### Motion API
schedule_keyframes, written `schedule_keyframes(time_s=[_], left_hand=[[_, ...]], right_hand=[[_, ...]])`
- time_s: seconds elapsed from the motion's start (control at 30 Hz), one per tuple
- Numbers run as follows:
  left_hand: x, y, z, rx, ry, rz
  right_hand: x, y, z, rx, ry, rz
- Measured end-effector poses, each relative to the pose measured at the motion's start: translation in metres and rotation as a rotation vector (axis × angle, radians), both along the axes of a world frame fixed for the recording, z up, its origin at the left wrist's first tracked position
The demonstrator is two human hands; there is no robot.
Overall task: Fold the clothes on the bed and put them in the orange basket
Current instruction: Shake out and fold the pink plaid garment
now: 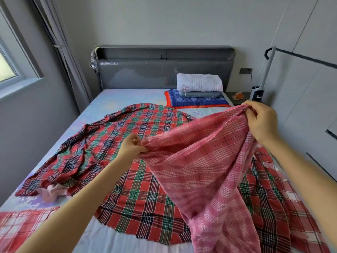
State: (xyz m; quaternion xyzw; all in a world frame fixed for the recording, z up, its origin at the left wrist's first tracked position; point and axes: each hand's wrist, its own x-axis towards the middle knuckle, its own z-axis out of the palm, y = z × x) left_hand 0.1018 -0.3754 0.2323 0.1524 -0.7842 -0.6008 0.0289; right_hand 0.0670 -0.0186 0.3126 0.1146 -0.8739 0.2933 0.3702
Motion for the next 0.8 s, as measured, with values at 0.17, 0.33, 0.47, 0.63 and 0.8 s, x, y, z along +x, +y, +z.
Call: schedule_keyframes(time_s=[0.17, 0.33, 0.47, 0.63, 0.8], left_hand=[[0.007, 0.004, 0.018, -0.568, 0.277, -0.003], [0.008, 0.011, 0.037, -0.449, 0.009, -0.093], [0.018, 0.019, 0.057, 0.138, -0.184, -0.16], [0.025, 0.032, 0.065, 0.304, -0.225, -0.217], [0.032, 0.042, 0.065, 0.276, -0.166, -0.186]], right_hand=[[-0.002, -0.007, -0.003, 0.023, -0.009, -0.038], [-0.007, -0.031, -0.011, 0.244, -0.248, -0.09], [0.023, -0.069, -0.019, 0.327, -0.225, 0.096], [0.064, -0.123, -0.03, 0.134, -0.244, 0.513], [0.071, -0.149, -0.035, -0.036, -0.469, 0.521]])
